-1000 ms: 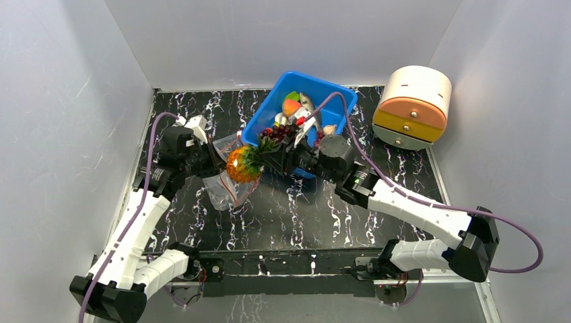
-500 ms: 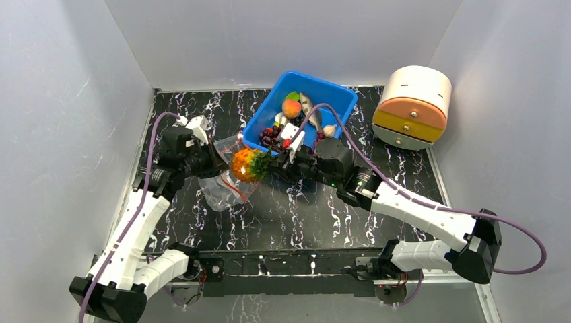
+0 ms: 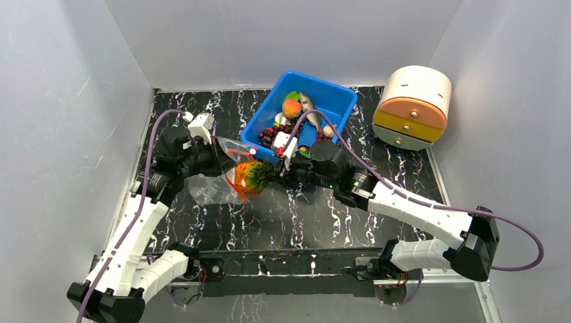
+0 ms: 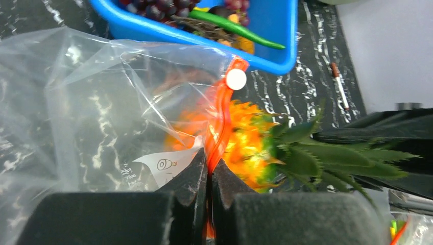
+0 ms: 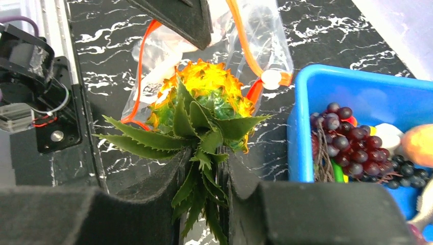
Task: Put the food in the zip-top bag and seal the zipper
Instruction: Place the fake fruit in the zipper food storage bag.
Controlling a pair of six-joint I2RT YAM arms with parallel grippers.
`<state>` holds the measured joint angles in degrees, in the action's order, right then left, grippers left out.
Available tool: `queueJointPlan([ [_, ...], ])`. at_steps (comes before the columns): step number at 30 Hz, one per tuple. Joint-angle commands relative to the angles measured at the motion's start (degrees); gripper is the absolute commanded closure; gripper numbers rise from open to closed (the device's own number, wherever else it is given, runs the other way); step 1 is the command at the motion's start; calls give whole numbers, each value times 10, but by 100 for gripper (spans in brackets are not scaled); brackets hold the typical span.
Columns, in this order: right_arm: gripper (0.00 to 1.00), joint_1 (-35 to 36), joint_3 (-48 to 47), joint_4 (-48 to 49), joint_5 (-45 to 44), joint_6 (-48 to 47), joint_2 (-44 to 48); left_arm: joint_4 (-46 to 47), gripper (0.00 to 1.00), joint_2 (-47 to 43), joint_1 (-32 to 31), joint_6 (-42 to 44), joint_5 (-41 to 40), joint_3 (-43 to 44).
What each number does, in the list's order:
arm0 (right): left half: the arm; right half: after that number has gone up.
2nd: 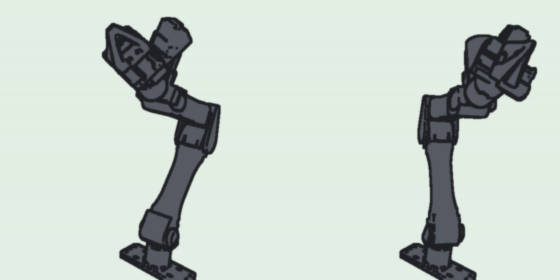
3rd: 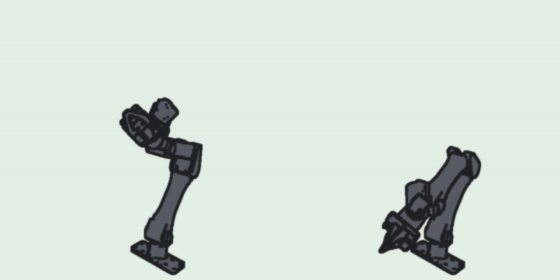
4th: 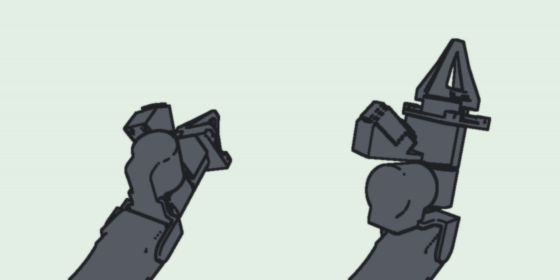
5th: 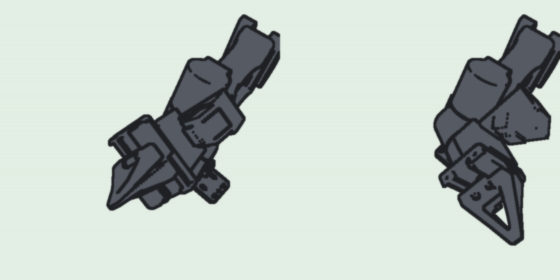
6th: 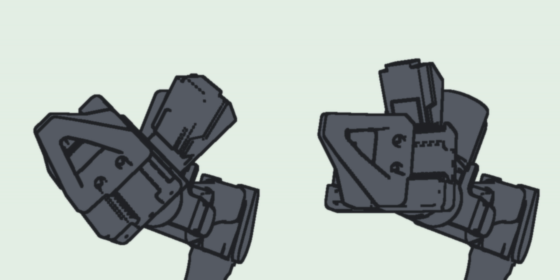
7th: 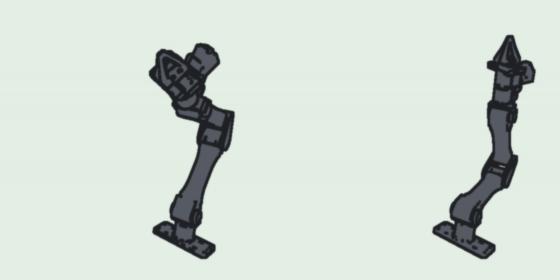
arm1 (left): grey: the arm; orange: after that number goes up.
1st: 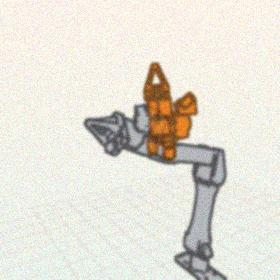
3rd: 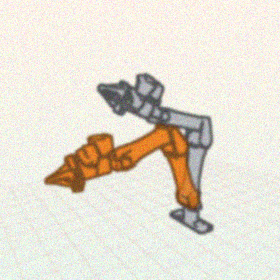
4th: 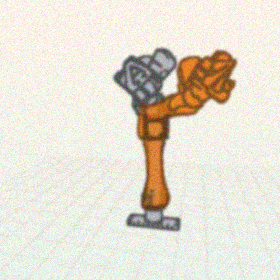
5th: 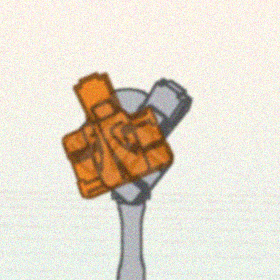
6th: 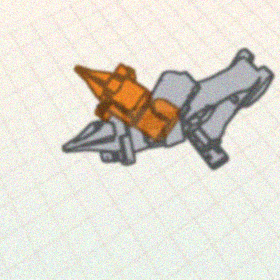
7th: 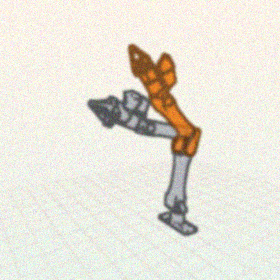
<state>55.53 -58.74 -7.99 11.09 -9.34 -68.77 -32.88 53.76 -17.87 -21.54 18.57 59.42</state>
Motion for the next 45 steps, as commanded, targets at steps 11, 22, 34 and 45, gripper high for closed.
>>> queueJointPlan([
  [11,82,32,50,228,-216,105,4,4,100,-13,-1,-31,91,32],
  [22,82,32,111,290,-230,182,52,20,100,-15,-1,-40,99,22],
  [34,82,32,116,339,-212,274,-2,116,100,-25,-1,-102,183,8],
  [45,80,33,135,377,-280,445,41,126,100,-43,-1,-79,183,-28],
])
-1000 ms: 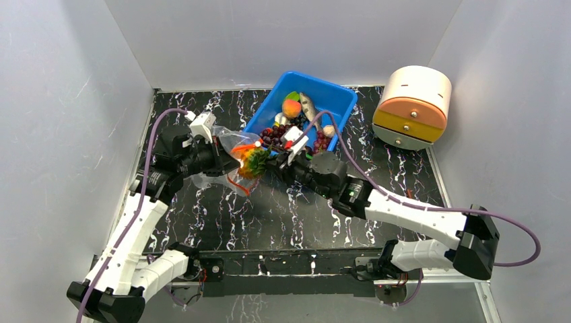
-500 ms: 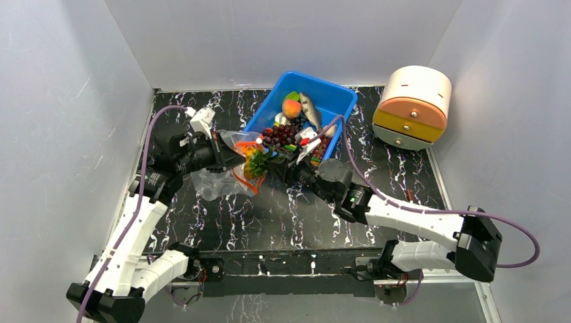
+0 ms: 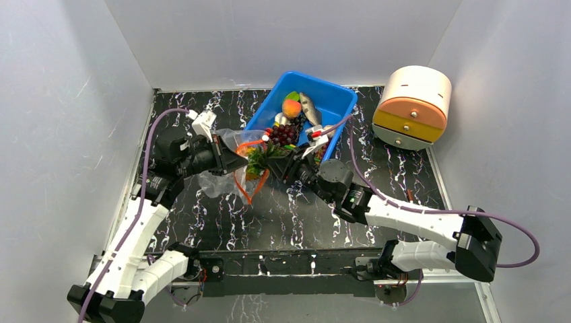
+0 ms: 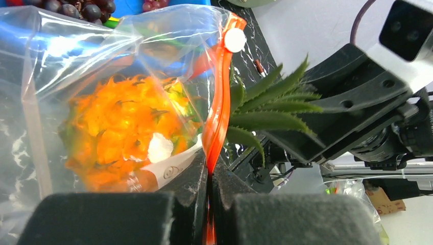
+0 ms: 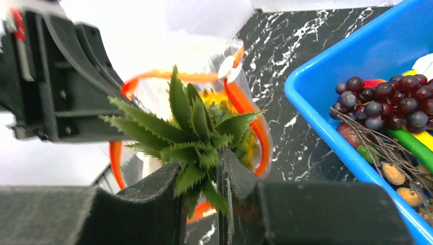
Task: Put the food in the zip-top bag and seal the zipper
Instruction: Place the fake fruit in the zipper food storage bag.
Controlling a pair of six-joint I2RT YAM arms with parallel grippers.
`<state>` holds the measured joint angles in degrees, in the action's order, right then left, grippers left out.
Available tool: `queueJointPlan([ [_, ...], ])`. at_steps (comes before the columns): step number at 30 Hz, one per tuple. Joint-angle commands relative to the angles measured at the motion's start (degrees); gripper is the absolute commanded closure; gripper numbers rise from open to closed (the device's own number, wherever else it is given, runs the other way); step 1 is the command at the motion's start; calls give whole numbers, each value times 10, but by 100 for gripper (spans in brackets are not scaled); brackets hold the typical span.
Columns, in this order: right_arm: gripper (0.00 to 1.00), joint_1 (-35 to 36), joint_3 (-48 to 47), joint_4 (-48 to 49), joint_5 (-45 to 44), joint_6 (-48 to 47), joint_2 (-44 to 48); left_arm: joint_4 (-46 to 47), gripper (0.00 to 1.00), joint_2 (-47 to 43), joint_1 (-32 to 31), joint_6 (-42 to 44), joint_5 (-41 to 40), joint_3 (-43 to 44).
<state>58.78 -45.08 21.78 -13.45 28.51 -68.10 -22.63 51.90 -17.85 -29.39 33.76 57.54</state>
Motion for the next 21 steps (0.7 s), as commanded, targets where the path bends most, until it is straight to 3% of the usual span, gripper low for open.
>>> queueJointPlan([
  [1,80,0,-3,79,-33,73,34,32,100,-28,-1,-7,41,-12],
  [10,80,0,0,79,12,72,-9,87,100,-39,-1,-48,98,-18],
  [18,78,0,-60,-43,56,29,-31,102,100,-35,-1,-59,100,-32],
  [21,78,0,-58,-43,65,37,-34,134,100,-41,-1,-77,101,-39],
])
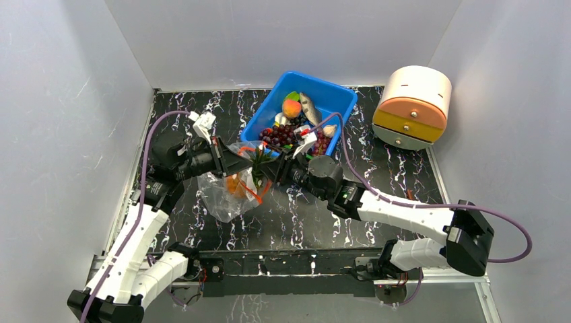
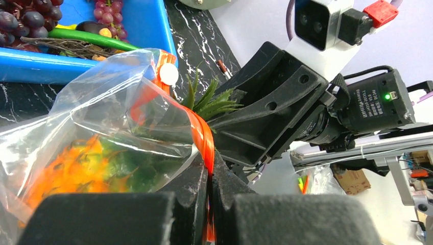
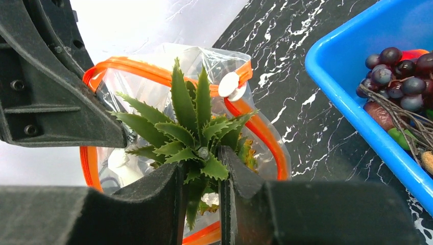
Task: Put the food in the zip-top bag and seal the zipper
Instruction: Place the fake fruit in the zipper food storage bag.
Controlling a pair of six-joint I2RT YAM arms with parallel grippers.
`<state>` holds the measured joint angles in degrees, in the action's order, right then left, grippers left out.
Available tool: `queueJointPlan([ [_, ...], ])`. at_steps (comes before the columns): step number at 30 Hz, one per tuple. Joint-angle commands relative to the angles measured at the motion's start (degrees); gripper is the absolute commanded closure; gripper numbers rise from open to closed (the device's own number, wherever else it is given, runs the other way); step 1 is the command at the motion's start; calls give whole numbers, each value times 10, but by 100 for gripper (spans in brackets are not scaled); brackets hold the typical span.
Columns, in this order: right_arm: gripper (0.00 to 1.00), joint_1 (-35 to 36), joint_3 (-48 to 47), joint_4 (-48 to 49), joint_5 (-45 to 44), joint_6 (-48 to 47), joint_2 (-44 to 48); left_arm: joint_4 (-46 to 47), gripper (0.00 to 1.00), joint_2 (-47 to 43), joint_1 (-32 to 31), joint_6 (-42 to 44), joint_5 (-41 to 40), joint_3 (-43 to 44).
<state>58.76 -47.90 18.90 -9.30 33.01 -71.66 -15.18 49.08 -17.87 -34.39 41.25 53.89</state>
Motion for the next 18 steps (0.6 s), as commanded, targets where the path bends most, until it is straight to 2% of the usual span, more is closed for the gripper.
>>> queueJointPlan([
  [1,77,0,-27,-8,27,3,2,67,100,-13,-1,-30,23,-3],
  [5,77,0,-27,-9,19,37,-10,78,100,-10,-1,-36,17,-2],
  [10,71,0,-82,-93,13,-14,-41,80,100,-22,-1,-33,-1,-6],
  [12,63,1,-117,-161,19,-59,-47,68,100,-26,-1,-21,-11,-7],
  [18,30,0,-205,-304,27,-136,-1,55,100,-43,-1,-9,-27,-17],
])
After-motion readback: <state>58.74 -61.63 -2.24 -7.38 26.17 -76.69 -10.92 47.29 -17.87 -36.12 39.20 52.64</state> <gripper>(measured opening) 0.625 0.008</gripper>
